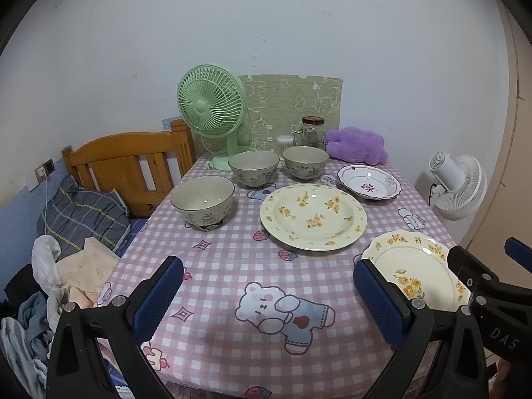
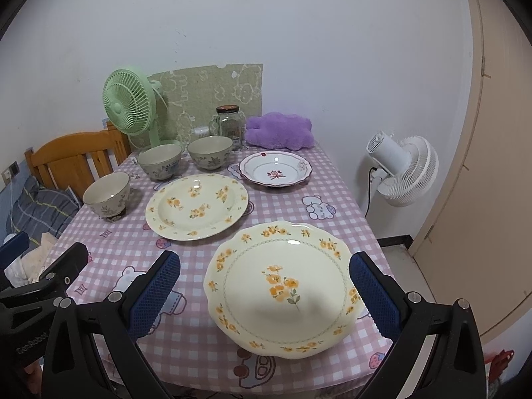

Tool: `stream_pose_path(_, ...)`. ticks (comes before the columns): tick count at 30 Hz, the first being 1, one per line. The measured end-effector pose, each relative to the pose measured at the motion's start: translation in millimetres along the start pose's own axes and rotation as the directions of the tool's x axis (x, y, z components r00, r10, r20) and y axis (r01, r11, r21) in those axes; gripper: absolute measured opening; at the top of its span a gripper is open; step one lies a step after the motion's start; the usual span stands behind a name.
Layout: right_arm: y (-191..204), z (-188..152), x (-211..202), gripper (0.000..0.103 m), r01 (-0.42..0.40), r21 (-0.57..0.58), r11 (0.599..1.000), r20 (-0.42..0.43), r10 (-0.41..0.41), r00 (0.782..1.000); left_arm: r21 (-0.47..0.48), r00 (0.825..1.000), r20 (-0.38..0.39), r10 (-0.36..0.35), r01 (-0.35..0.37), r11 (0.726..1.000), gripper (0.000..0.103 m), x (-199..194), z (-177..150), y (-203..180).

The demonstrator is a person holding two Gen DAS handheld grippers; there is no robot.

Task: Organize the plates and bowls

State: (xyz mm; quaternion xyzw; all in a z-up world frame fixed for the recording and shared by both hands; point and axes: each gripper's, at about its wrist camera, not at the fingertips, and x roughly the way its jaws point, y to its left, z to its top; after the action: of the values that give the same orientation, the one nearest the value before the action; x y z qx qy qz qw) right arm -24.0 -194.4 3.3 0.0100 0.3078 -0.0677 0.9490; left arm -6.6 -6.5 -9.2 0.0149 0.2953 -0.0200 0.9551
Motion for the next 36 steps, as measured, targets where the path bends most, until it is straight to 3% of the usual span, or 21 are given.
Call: stream_pose_path(36,4.0,0.6,-3.8,0.102,0.002,-0.008,1.000,-0.001,-0.002,1.000,-0.001,1.000,0.007,0.004,-0.004,1.000,0.102,-5.5,-2.3,3.2)
